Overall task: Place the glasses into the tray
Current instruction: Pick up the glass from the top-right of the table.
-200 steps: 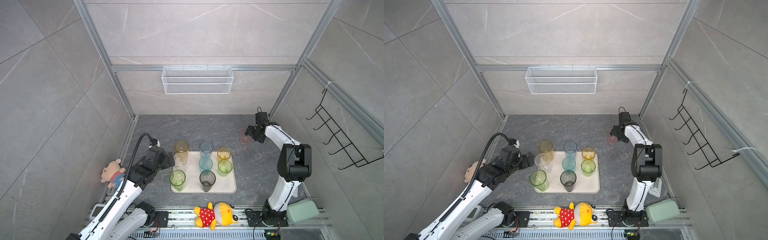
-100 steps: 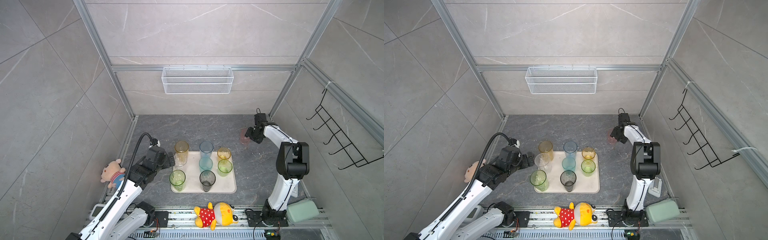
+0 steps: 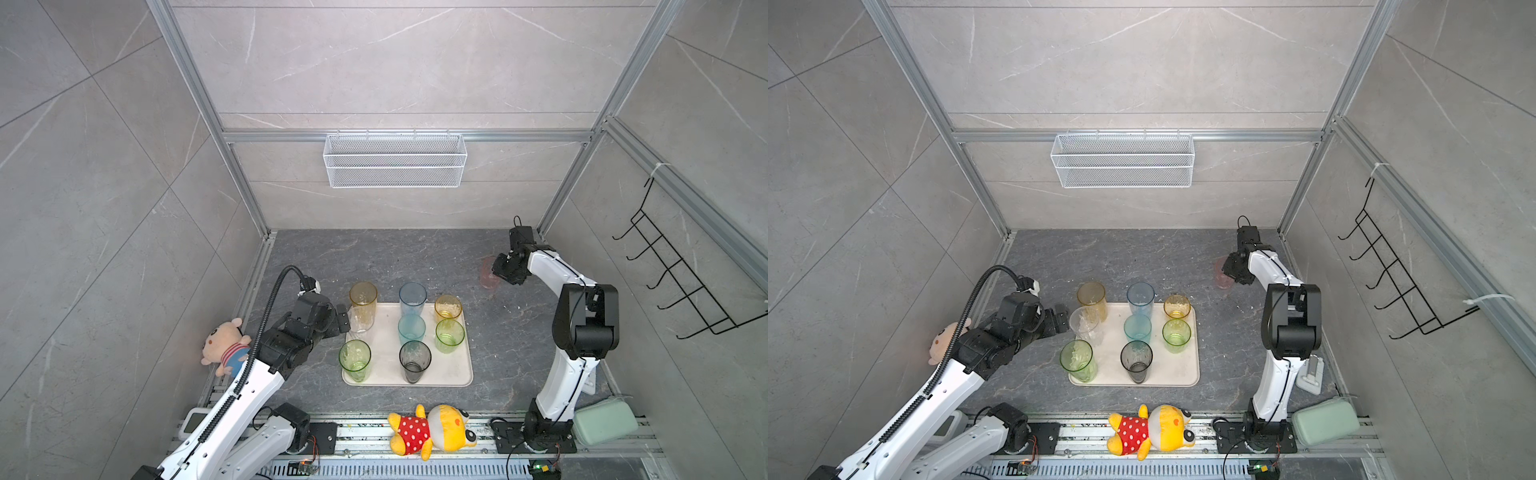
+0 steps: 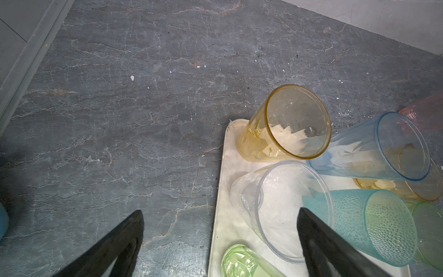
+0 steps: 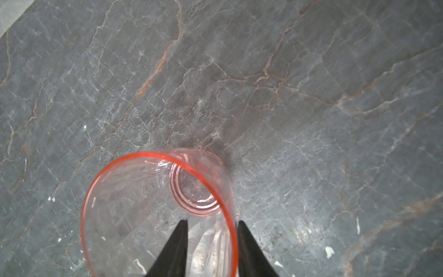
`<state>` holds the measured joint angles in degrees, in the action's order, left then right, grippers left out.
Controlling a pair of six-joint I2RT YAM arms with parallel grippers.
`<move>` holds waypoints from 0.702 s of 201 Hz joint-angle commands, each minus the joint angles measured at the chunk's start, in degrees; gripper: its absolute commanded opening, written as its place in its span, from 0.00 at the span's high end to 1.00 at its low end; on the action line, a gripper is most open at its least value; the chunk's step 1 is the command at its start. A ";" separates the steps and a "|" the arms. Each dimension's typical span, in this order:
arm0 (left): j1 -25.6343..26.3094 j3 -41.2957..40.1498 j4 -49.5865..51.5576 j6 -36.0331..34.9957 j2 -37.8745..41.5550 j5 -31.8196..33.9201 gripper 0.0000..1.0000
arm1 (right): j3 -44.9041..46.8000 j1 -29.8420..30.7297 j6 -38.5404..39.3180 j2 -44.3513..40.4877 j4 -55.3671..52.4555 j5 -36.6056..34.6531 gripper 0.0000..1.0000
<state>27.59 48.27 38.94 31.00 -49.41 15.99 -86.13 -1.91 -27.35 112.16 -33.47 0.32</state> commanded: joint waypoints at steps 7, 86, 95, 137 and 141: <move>-0.30 -0.26 -1.72 0.20 1.02 -0.33 0.00 | 0.36 -0.19 0.11 -0.27 0.43 0.76 0.75; -0.30 -0.35 -2.18 0.41 1.06 -0.92 0.00 | 1.57 -0.28 1.12 -3.10 -0.34 0.30 0.98; -0.29 -0.54 -2.20 0.55 1.15 -0.95 0.00 | 1.71 -0.11 1.24 -3.69 -0.67 0.34 0.99; -0.26 -1.25 -2.20 0.76 1.70 -1.05 0.00 | 1.11 -0.20 2.21 -6.73 -3.28 2.45 1.00; -0.26 -1.25 -2.21 0.77 1.78 -1.08 0.00 | 1.25 -0.20 2.29 -7.08 -3.50 2.71 1.00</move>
<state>27.59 47.18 38.24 31.05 -48.66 15.81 -84.64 -1.96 -26.57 109.40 -34.48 1.48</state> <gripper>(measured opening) 0.998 0.076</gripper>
